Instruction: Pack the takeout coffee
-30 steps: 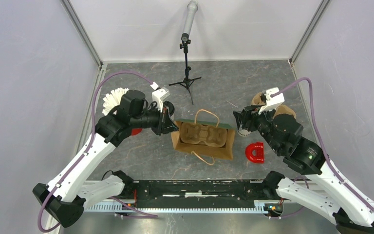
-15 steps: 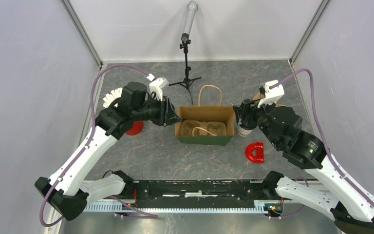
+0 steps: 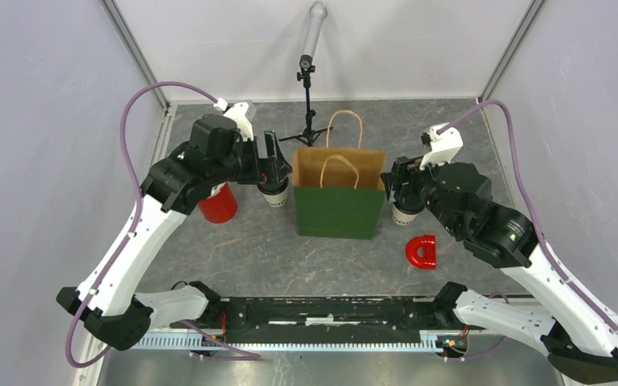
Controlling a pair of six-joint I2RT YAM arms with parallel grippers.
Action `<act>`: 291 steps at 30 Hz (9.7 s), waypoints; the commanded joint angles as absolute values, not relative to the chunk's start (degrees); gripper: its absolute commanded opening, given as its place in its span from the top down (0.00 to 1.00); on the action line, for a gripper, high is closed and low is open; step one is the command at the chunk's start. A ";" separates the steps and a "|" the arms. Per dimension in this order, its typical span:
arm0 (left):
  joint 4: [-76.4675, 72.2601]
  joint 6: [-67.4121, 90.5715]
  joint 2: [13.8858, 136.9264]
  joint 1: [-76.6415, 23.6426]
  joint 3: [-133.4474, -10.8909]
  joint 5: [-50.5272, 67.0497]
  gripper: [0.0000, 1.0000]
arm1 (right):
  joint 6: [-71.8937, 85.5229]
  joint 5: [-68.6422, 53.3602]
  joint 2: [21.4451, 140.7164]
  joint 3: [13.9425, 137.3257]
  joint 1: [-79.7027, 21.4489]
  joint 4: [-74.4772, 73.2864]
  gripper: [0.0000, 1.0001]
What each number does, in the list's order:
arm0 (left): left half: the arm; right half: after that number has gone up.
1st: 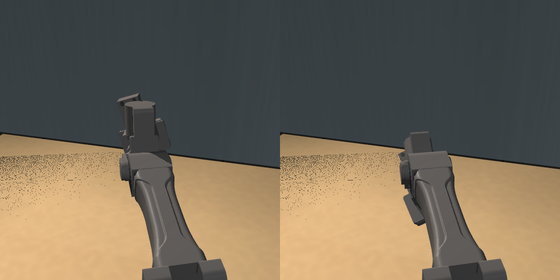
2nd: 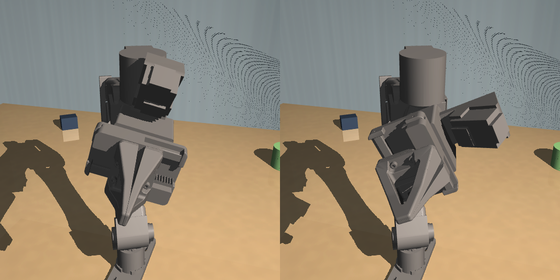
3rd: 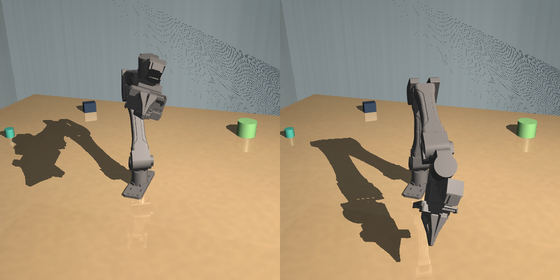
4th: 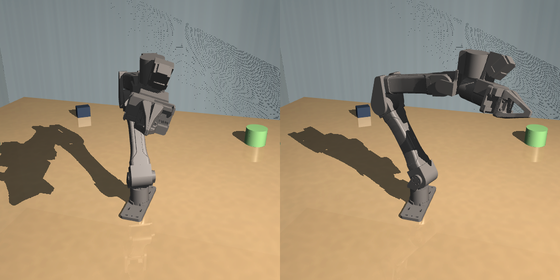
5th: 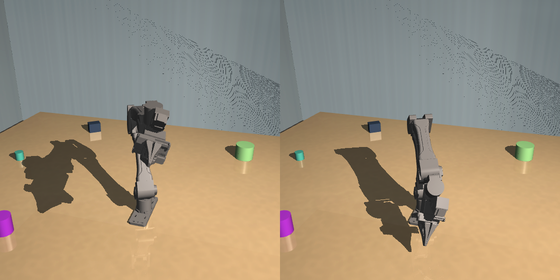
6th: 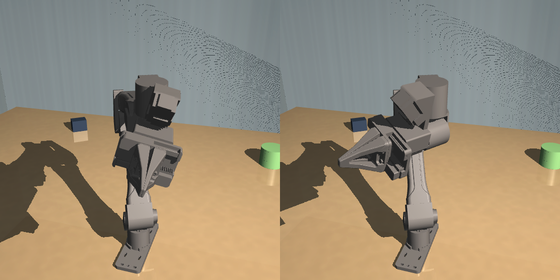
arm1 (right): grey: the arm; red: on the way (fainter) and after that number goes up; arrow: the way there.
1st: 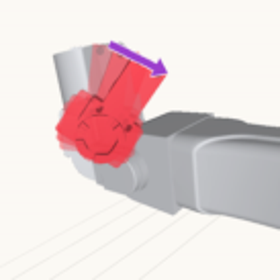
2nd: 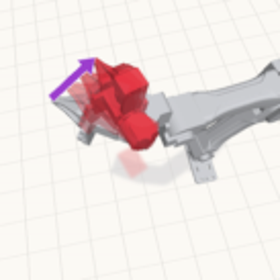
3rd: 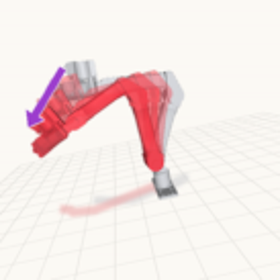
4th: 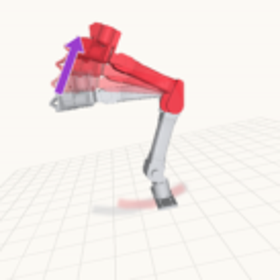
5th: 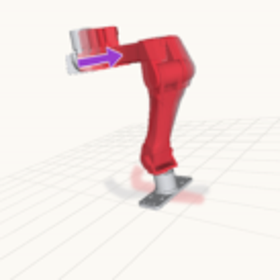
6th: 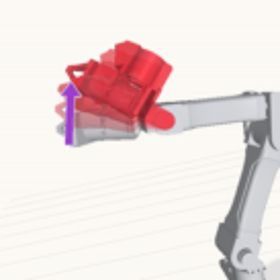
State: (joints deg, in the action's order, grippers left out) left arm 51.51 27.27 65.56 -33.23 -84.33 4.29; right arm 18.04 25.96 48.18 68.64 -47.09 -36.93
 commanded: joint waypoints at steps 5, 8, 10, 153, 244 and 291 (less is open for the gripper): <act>64.98 21.40 78.86 -31.99 -96.55 -11.95 0.01 | 25.18 28.78 55.11 78.31 -46.94 -45.20 0.24; 66.66 17.41 84.30 -29.95 -99.12 -8.76 0.00 | 25.43 28.54 53.88 77.66 -46.93 -44.20 0.24; 67.07 15.89 88.17 -28.12 -100.57 -5.28 0.00 | 25.58 28.47 52.77 77.02 -46.94 -43.75 0.24; 55.04 4.38 102.53 -27.69 -90.73 -6.00 0.04 | 24.32 29.61 48.32 72.60 -46.93 -41.62 0.17; 74.32 2.58 88.75 -47.75 -132.10 -7.05 0.30 | 24.15 19.82 65.44 71.61 -39.35 -42.99 0.71; 70.47 -15.53 88.25 -75.57 -108.44 -12.49 0.34 | 11.67 14.63 47.94 62.32 -39.46 -34.70 0.54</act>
State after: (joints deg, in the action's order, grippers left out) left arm 71.90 -12.10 88.99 -74.72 -108.75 -10.68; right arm 16.19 14.17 45.17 55.53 -39.59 -31.88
